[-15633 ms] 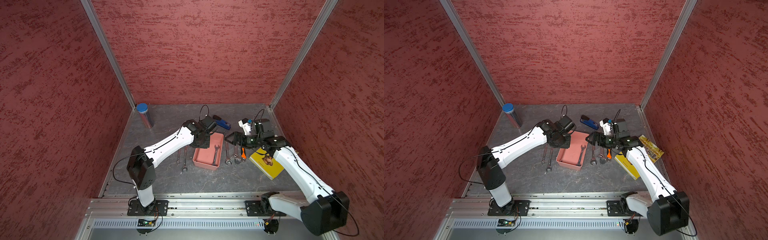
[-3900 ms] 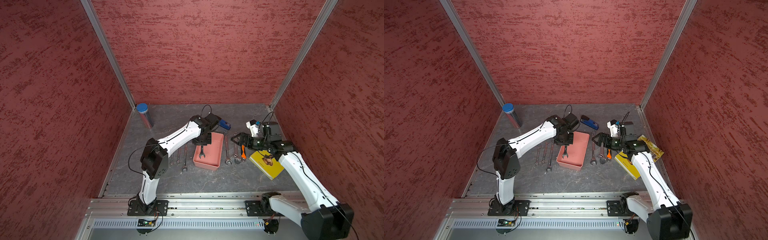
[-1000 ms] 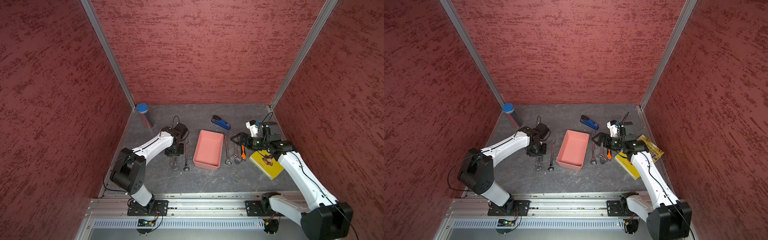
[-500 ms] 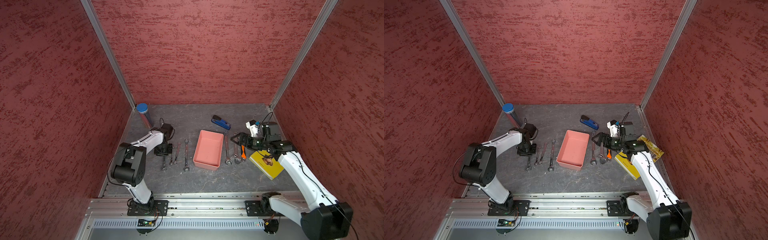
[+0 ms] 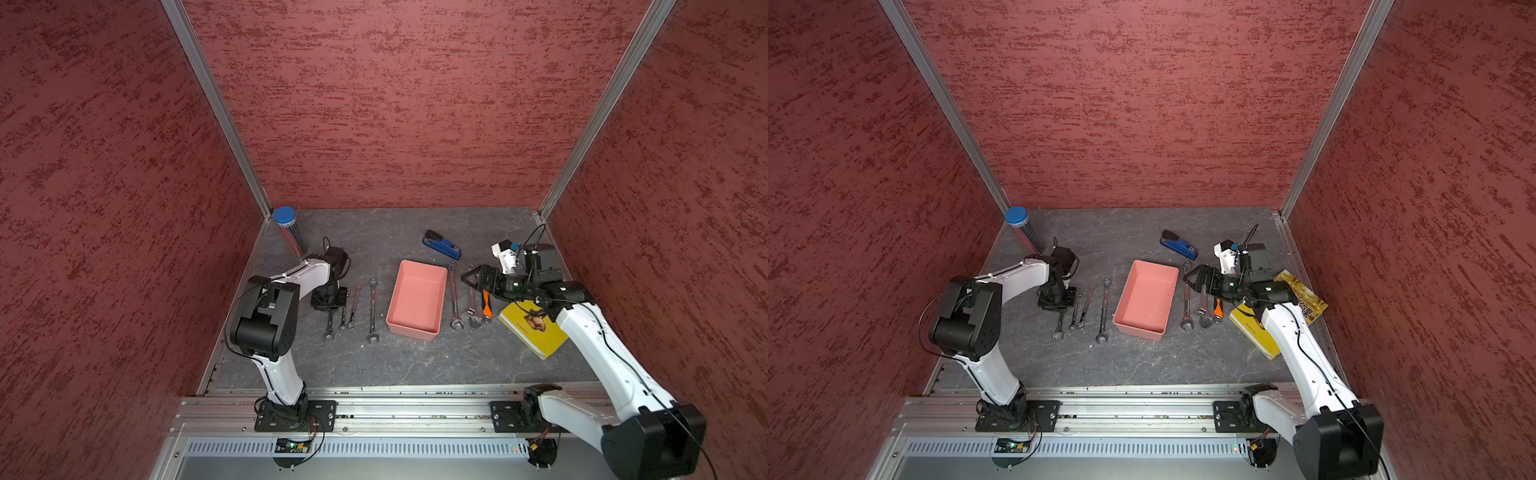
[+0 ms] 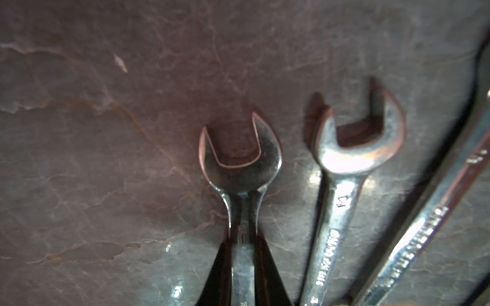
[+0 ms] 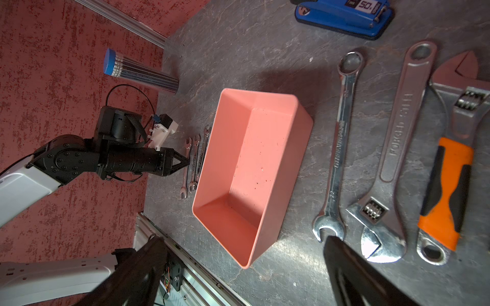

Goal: Take out the wrench from the storage box
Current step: Place the wrench at the center of the board, then reset both arms

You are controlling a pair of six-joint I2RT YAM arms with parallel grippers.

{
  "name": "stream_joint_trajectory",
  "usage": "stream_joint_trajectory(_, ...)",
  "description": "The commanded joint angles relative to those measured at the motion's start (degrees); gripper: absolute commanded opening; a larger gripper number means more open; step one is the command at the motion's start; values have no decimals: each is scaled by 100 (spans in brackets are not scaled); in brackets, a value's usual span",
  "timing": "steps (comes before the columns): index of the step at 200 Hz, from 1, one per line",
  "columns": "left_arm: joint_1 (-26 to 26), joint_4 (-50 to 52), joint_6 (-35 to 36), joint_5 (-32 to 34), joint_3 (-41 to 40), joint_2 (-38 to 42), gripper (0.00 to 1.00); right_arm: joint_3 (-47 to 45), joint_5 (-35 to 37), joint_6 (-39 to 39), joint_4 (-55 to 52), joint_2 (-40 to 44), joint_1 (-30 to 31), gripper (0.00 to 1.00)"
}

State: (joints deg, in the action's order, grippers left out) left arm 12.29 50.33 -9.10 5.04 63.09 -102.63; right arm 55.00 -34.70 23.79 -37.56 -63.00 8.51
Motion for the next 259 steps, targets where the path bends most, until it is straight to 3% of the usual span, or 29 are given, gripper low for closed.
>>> stream_joint_trajectory(1, -87, -281, 97, -53, 127, -242, 17, 42, 42, -32, 56, -1, -35, 98)
stream_joint_trajectory(34, -95, -148, 68, -40, 232, -149, 41, 72, 154, -159, 37, 25, -49, 98)
stream_joint_trajectory(77, -167, 176, 159, -75, 627, 497, 58, 307, 482, -496, 61, -54, -143, 98)
stream_joint_trajectory(122, -552, -561, 539, -592, 703, 1503, 100, 216, 1781, -896, 284, 150, -738, 98)
stream_joint_trajectory(153, -1282, -1894, 375, -1533, -42, 1873, 100, -701, 3249, -1006, 1779, 512, -1044, 98)
stream_joint_trajectory(170, -1565, -3148, 246, -1994, -736, 2116, 100, -1305, 4058, -1175, 2788, 552, -1075, 98)
stream_joint_trajectory(193, -1633, -4912, 288, -1762, -1741, 2371, 100, -2226, 4702, -1478, 4503, 437, -1122, 98)
stream_joint_trajectory(214, -1660, -5682, 351, -1391, -2116, 2282, 100, -2953, 4775, -1711, 6215, 73, -1178, 98)
stream_joint_trajectory(259, -1817, -6675, 493, -1133, -2689, 2162, 100, -2975, 4783, -2285, 6908, -588, -1189, 98)
